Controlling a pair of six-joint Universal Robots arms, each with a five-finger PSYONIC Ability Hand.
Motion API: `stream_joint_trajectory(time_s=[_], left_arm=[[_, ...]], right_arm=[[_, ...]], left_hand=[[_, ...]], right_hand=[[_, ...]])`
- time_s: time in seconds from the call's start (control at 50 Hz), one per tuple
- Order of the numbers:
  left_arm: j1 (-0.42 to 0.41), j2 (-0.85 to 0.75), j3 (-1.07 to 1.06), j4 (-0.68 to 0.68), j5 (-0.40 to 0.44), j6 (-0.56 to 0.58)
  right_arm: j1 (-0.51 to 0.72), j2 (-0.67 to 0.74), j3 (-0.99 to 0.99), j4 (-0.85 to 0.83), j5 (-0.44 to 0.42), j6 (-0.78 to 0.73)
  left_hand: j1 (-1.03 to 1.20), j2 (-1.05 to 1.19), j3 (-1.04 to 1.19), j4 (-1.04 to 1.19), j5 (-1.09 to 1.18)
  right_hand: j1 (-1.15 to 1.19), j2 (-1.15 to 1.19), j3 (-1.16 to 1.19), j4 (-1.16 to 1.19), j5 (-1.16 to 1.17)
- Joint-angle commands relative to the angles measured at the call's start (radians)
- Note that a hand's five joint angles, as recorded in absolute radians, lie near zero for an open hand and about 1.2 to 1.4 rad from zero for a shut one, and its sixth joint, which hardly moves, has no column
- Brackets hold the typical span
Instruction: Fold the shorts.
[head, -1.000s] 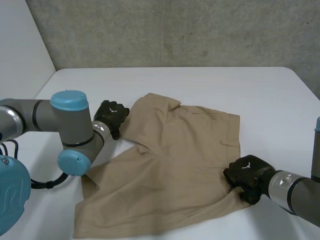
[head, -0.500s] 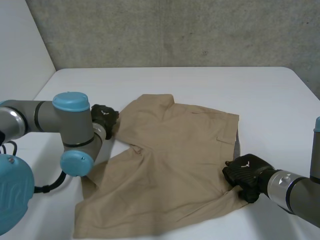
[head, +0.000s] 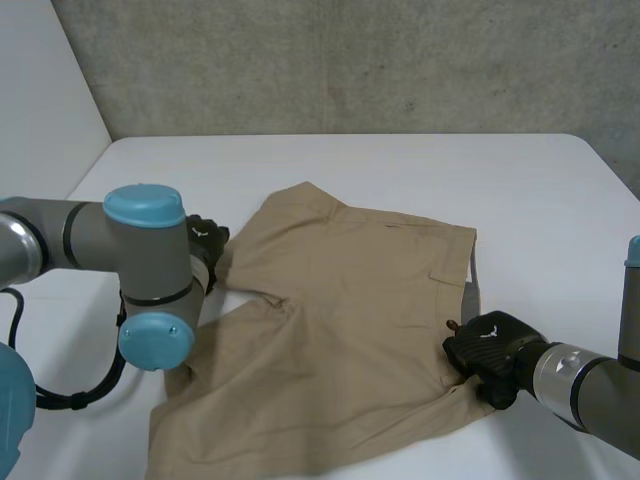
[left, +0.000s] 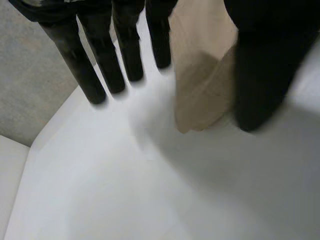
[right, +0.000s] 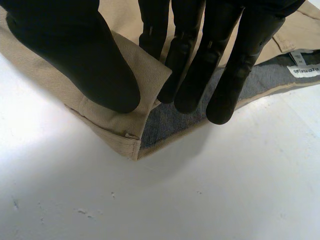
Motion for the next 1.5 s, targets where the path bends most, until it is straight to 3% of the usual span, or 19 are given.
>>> stream_joint_trajectory(time_s=[0.02,0.22,0.38,0.5,0.58,0.82,0.92,1.0,1.02,1.12,1.28,1.38,1.5], left_arm=[[0.004,0.111,-0.044,-0.020,0.003,-0.013],[0.012,0.493,-0.392,-0.120,0.035,-0.071],[-0.022,0.812,-0.678,-0.158,0.181,-0.183],[-0.046,0.943,-0.778,-0.230,0.251,-0.223],[-0.055,0.955,-0.815,-0.263,0.250,-0.234],[-0.042,0.815,-0.877,-0.254,0.248,-0.226],[-0.042,0.743,-0.878,-0.185,0.235,-0.223],[-0.043,0.708,-0.872,-0.111,0.195,-0.223],[-0.043,0.691,-0.861,-0.067,0.166,-0.221],[-0.048,0.682,-0.794,-0.019,0.136,-0.206],[-0.049,0.610,-0.458,-0.010,0.143,-0.068],[-0.054,0.379,-0.126,-0.013,0.143,0.030],[-0.058,0.098,0.218,-0.008,0.146,0.042]], right_arm=[[-0.003,0.000,-0.001,-0.015,0.000,0.016],[-0.003,-0.002,-0.002,-0.047,0.000,0.082],[-0.008,-0.006,-0.009,-0.156,0.012,0.214],[-0.006,-0.011,-0.010,-0.222,0.019,0.311],[-0.001,-0.009,-0.009,-0.246,0.039,0.320],[0.000,-0.009,-0.007,-0.251,0.047,0.320],[0.000,-0.011,-0.006,-0.251,0.047,0.320],[0.002,-0.011,-0.006,-0.251,0.047,0.320],[0.002,-0.011,-0.006,-0.251,0.047,0.320],[0.003,-0.011,-0.019,-0.249,0.052,0.308],[0.003,-0.011,-0.123,-0.243,0.055,0.306],[0.003,0.003,-0.249,-0.254,0.091,0.303],[0.026,0.113,-0.404,-0.303,0.176,0.300]], left_hand=[[-0.421,-0.497,-0.516,-0.515,-0.490],[-0.301,-0.376,-0.396,-0.395,-0.370],[0.024,-0.051,-0.071,-0.070,-0.044],[0.054,-0.021,-0.041,-0.040,-0.014],[0.051,-0.024,-0.044,-0.042,-0.017],[0.028,-0.047,-0.067,-0.066,-0.041],[0.042,-0.033,-0.053,-0.051,-0.026],[0.373,0.298,0.278,0.279,0.305],[0.671,0.596,0.576,0.577,0.602],[0.744,0.669,0.649,0.650,0.675],[0.744,0.669,0.649,0.650,0.675],[0.744,0.669,0.649,0.650,0.675],[0.744,0.669,0.649,0.650,0.675]], right_hand=[[0.409,0.216,0.214,0.203,0.223],[0.409,0.216,0.214,0.203,0.223],[0.409,0.216,0.214,0.203,0.223],[0.409,0.216,0.214,0.203,0.223],[0.409,0.216,0.214,0.203,0.223],[0.409,0.216,0.214,0.203,0.223],[0.409,0.216,0.214,0.203,0.223],[0.409,0.216,0.214,0.203,0.223],[0.409,0.216,0.214,0.203,0.223],[0.409,0.216,0.214,0.203,0.223],[0.409,0.216,0.214,0.203,0.223],[0.409,0.216,0.214,0.203,0.223],[0.409,0.216,0.214,0.203,0.223]])
